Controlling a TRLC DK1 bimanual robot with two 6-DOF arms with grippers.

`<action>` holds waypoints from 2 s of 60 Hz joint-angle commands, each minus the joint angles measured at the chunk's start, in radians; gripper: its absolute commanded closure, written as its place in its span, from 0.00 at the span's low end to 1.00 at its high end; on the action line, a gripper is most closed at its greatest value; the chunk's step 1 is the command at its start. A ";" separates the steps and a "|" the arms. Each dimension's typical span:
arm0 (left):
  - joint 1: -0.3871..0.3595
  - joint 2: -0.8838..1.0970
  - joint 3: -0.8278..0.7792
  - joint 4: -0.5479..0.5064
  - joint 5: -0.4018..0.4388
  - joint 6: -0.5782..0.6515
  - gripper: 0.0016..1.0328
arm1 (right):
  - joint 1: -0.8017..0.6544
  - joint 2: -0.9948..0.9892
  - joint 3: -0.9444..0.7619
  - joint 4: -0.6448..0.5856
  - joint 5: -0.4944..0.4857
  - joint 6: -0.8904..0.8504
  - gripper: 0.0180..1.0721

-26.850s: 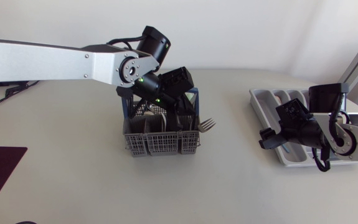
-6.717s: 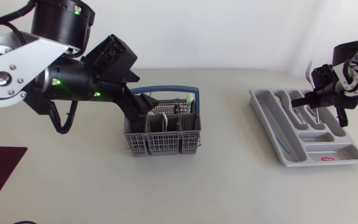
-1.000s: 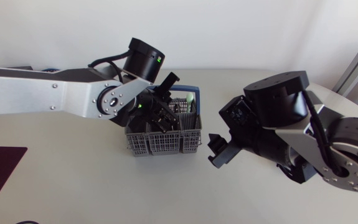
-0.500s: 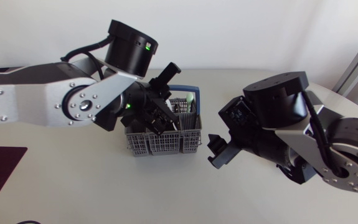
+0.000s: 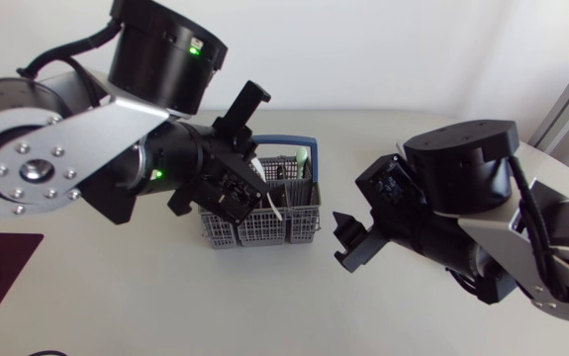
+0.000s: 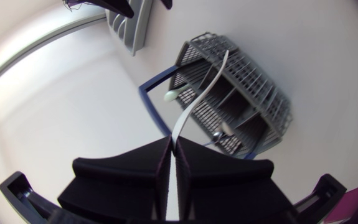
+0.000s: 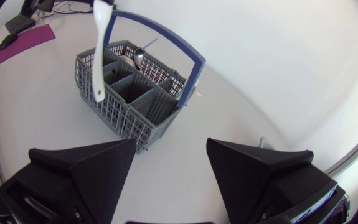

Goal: Sort the cutlery from the basket into the organizer compartments.

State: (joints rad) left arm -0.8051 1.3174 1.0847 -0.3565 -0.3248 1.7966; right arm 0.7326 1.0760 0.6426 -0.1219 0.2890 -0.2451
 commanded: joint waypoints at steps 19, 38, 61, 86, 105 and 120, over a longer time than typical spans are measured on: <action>-0.063 0.138 0.276 -0.363 -0.011 -0.707 0.97 | 0.031 -0.131 -0.103 0.070 0.012 -0.092 0.22; -0.101 0.243 0.362 -0.480 -0.003 -1.033 0.97 | 0.082 -0.240 -0.141 0.074 0.013 -0.160 0.22; -0.085 0.375 0.515 -0.641 0.144 -1.247 0.97 | 0.162 -0.266 -0.225 0.194 0.049 -0.247 0.23; -0.032 0.533 0.745 -0.779 0.331 -1.415 0.97 | 0.154 -0.148 -0.310 0.421 0.065 -0.378 0.23; -0.028 0.582 0.788 -0.858 0.371 -1.438 0.97 | 0.133 -0.096 -0.307 0.498 0.072 -0.503 0.41; -0.019 0.606 0.816 -0.891 0.403 -1.441 0.97 | 0.117 -0.039 -0.284 0.533 0.065 -0.571 0.49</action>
State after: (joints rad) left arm -0.8322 1.8992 1.8652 -1.2278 0.0647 0.3840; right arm 0.8551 1.0134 0.3443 0.3874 0.3454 -0.7734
